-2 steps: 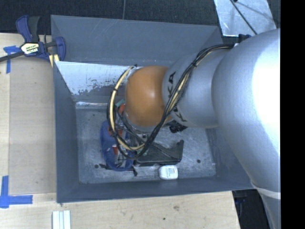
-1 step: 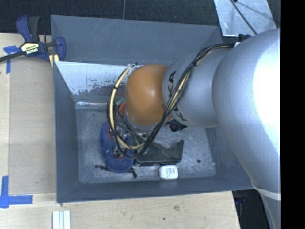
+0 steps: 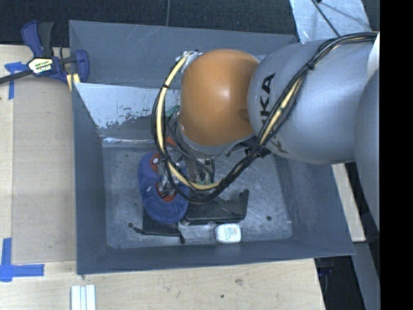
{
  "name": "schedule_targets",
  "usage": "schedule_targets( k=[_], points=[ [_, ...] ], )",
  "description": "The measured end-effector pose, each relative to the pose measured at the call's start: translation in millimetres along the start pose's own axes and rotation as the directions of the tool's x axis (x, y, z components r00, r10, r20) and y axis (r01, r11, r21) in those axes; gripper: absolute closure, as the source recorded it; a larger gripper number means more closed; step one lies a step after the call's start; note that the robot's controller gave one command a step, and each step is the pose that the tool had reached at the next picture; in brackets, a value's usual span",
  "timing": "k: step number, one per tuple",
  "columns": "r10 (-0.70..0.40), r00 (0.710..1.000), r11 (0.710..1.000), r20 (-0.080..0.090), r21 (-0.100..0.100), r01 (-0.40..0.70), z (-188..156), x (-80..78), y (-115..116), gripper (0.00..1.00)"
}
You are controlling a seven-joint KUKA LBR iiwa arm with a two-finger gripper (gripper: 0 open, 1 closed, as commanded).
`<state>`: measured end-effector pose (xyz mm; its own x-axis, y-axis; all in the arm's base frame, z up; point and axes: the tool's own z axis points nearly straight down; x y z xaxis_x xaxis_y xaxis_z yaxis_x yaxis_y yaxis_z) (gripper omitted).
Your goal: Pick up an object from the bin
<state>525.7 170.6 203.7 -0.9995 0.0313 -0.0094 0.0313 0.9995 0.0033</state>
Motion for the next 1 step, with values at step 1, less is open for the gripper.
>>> schedule_targets(
  k=[1],
  points=[
    [0.094, 0.996, 0.996, -0.002, 0.001, -0.094, 118.7, -13.1, 11.8, 1.00]
  ],
)
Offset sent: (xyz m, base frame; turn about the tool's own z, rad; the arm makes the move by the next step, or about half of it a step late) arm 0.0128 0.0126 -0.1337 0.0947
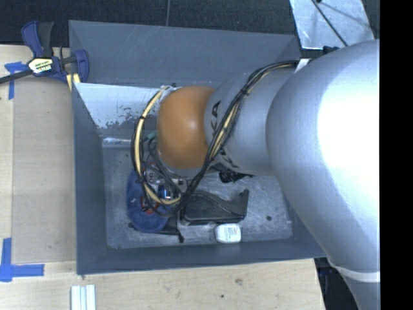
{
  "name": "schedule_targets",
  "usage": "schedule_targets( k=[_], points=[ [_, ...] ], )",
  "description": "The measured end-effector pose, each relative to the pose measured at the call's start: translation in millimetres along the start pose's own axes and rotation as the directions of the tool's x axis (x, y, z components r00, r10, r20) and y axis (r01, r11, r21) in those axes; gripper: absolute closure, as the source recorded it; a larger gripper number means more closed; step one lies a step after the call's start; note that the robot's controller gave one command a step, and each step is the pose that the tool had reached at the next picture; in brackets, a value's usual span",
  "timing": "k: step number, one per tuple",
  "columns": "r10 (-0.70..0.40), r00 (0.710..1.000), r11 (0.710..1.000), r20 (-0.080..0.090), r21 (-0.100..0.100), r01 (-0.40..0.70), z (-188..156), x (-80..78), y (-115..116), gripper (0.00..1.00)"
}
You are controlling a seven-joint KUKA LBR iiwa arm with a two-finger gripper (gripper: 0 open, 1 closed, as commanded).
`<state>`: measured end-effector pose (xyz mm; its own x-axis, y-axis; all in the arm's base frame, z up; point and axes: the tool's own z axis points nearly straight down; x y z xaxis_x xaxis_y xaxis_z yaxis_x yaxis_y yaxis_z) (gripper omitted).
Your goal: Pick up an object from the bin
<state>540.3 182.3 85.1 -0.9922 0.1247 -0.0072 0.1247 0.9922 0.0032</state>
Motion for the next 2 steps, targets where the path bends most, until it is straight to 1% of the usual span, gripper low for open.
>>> schedule_targets(
  k=[1, 2],
  points=[
    [-0.007, 1.000, 1.000, 0.000, 0.000, 0.007, -60.4, 9.3, 5.8, 1.00],
    [0.011, 1.000, 1.000, 0.001, -0.001, -0.011, -125.9, 11.9, 5.9, 1.00]
  ],
)
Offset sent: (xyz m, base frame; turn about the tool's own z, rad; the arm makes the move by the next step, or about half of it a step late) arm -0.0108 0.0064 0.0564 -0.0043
